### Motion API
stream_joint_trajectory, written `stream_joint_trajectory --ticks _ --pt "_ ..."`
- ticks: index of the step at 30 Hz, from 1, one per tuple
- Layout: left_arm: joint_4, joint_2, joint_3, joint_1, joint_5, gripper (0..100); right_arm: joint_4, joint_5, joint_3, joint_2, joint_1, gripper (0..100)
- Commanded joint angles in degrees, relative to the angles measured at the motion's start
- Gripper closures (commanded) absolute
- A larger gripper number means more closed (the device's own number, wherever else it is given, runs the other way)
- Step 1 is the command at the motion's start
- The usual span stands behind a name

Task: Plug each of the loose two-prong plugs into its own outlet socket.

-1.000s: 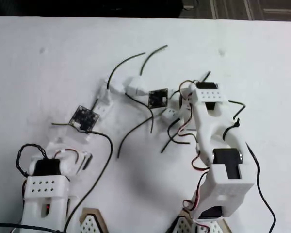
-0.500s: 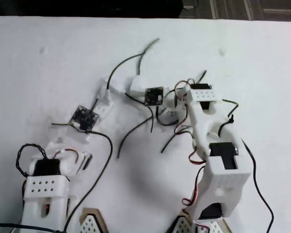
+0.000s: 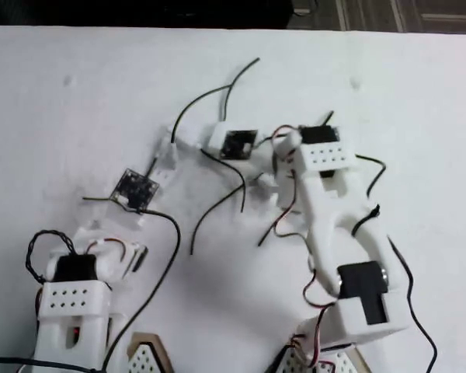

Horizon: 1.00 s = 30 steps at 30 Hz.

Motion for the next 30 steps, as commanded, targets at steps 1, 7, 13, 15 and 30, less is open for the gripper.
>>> stream_joint_trajectory --ticks 1,7,13,15,30 --pt "-0.9 -1.0 -0.2 -0.5 -0.5 79 1.7 -10.5 2.2 -3.2 -5.9 98.1" --pt "-0.8 -1.0 -0.2 -0.5 -0.5 79 -6.9 -13.5 11.0 -3.6 -13.8 97.8" --pt "-0.8 -1.0 -0.2 -0.5 -0.5 79 -3.9 -20.7 10.8 -5.5 -17.3 79.0" --pt "-0.8 -1.0 -0.2 -0.5 -0.5 79 -1.3 -21.6 9.9 -8.1 -17.5 76.5" --pt "-0.8 -1.0 -0.2 -0.5 -0.5 79 18.0 -21.6 10.1 -43.7 -15.1 76.5"
